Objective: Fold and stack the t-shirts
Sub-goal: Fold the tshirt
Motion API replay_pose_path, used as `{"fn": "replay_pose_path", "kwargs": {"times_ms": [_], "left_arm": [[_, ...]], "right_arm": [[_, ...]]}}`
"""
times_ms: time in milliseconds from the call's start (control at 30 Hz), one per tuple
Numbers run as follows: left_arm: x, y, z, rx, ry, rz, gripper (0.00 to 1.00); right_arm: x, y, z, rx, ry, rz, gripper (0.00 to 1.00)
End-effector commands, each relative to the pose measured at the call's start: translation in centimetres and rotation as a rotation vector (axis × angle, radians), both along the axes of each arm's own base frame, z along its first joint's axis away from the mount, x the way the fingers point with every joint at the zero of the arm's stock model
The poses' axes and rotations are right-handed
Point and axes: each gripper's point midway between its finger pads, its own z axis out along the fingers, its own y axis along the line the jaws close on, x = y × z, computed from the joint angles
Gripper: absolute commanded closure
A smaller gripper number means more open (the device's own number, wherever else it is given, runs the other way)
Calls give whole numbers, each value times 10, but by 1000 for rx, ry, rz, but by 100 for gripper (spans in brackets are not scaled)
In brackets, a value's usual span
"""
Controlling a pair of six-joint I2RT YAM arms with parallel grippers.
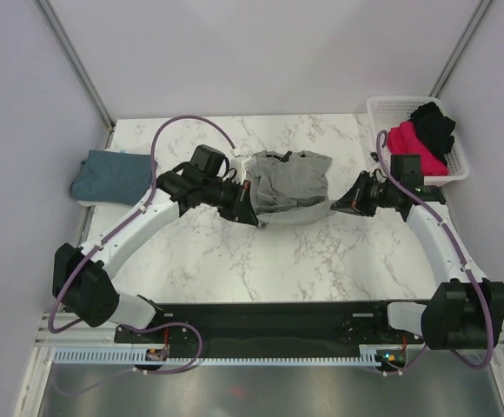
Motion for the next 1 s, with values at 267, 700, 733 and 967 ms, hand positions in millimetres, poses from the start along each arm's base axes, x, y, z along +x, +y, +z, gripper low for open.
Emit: {"fn": "replay_pose_path", "kwargs": {"times_ms": [267,700,733,967], "left_arm": [[-7,14,9,-15,1,-5,98],[71,20,-18,10,62,123,98],[84,13,-24,-13,54,110,98],[155,1,-33,-12,19,139,98]], "right_arm": [[4,-4,2,-34,-19,9,100],[73,-1,-27,23,9,-40,100],[81,-1,-26,23,-1,-41,100],[148,-1,-33,27,-28,-36,100]]}}
